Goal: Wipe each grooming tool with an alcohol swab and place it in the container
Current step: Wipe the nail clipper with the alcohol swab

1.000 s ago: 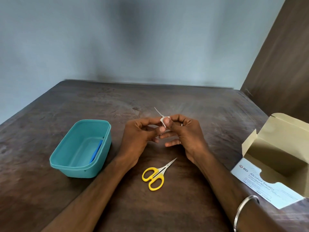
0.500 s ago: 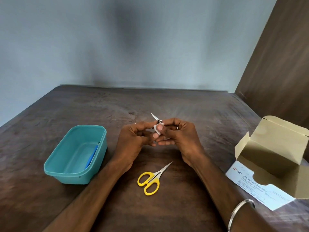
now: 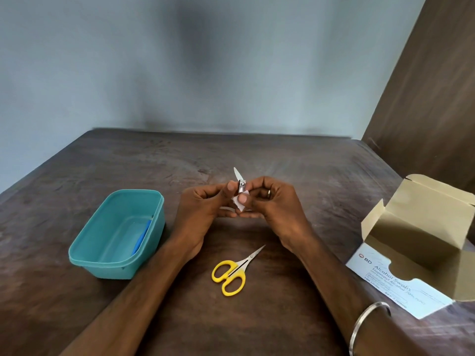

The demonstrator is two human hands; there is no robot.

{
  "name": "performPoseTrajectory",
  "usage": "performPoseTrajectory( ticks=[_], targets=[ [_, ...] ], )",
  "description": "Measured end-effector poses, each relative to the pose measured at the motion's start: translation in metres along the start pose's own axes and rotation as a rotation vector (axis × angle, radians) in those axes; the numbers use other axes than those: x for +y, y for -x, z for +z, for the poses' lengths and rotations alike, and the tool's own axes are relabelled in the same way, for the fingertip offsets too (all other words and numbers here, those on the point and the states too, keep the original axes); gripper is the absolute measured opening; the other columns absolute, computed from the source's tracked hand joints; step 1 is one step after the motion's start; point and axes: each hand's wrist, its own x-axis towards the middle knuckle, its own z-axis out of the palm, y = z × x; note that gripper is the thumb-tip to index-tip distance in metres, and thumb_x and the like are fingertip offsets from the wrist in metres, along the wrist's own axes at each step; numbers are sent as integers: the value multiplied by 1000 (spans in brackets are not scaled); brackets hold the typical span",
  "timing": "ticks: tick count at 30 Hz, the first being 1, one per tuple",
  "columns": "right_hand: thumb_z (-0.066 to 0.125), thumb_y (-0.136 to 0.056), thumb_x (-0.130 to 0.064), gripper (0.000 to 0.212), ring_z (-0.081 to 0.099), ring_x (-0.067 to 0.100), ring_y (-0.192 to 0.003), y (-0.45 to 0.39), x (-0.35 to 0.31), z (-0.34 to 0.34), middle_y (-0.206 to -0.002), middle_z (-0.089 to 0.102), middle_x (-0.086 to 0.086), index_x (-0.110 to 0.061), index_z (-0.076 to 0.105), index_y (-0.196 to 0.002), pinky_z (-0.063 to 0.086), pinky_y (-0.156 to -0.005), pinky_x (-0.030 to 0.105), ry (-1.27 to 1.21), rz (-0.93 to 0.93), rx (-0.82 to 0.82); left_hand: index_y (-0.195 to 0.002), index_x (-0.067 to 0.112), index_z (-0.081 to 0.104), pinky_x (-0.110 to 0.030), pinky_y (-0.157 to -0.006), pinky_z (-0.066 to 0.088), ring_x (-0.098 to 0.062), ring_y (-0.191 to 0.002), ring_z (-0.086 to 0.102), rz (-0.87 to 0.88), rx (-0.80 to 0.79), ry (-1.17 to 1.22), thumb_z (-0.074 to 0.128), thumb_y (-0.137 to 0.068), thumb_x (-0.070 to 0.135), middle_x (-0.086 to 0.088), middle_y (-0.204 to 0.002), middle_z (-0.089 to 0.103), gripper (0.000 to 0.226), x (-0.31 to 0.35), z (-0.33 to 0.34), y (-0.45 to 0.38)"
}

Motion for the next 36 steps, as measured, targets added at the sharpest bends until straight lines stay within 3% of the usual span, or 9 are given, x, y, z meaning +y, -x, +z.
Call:
performPoseTrajectory(
  ticks=[2,8,12,15,20,26,31,36],
  targets=[
    [74,-80,8,16,69,31,-74,-1,2,0,-78,70,16,-7,68,-85,63,-73,49,7,-9,-7,-101,8,76,-26,-63,59,-20,-74,72,2,12,3,69,-80,35,-12,-90,77,35,0,0,0],
    [74,-84,0,10,73,28,-70,-3,8,-2,-82,74,17,1,72,-94,64,-70,45,133,-60,16,-102,8,75,-36,-69,61,-24,-75,74,-5,54,-30,74,-82,24,-11,-88,77,27,-3,-1,-1],
    [73,-84,0,8,73,33,-74,-5,12,-2,-80,75,14,-8,75,-87,62,-74,52,190,-122,13,-105,9,75,-31,-62,62,-23,-78,76,-22,83,-10,75,-82,16,-7,-90,78,23,-1,0,-1],
    [75,-84,-1,7,72,27,-65,-5,11,-2,-77,74,13,-4,73,-89,63,-66,43,150,-88,23,-100,11,75,-28,-58,61,-20,-78,76,-29,85,4,73,-84,13,-6,-88,78,17,-1,-1,-2],
    [80,-81,-12,14,60,20,-52,-3,5,-2,-67,68,10,-5,69,-85,55,-49,37,153,-65,45,-106,10,74,-30,-61,60,-28,-77,74,-62,-48,34,65,-90,13,-14,-88,77,18,-2,-4,-2],
    [75,-87,-16,15,60,27,-56,0,2,-4,-71,67,12,-6,65,-86,54,-50,39,121,-54,68,-121,8,68,-36,-69,61,-32,-83,73,-56,-233,37,57,-93,3,-20,-95,74,30,-3,-6,-3],
    [73,-89,-17,14,68,25,-60,0,1,-5,-76,72,7,-6,63,-90,54,-49,38,135,-37,56,-111,11,71,-28,-63,59,-24,-72,73,-37,-130,24,61,-89,-3,-13,-85,76,28,-3,-3,-2],
    [69,-91,-8,13,72,27,-60,-3,-2,-8,-88,76,14,-10,60,-99,54,-45,32,22,-42,161,-99,19,72,-33,-64,61,-26,-70,73,-17,29,-35,66,-89,0,-9,-80,76,22,-4,0,-4]
  ],
)
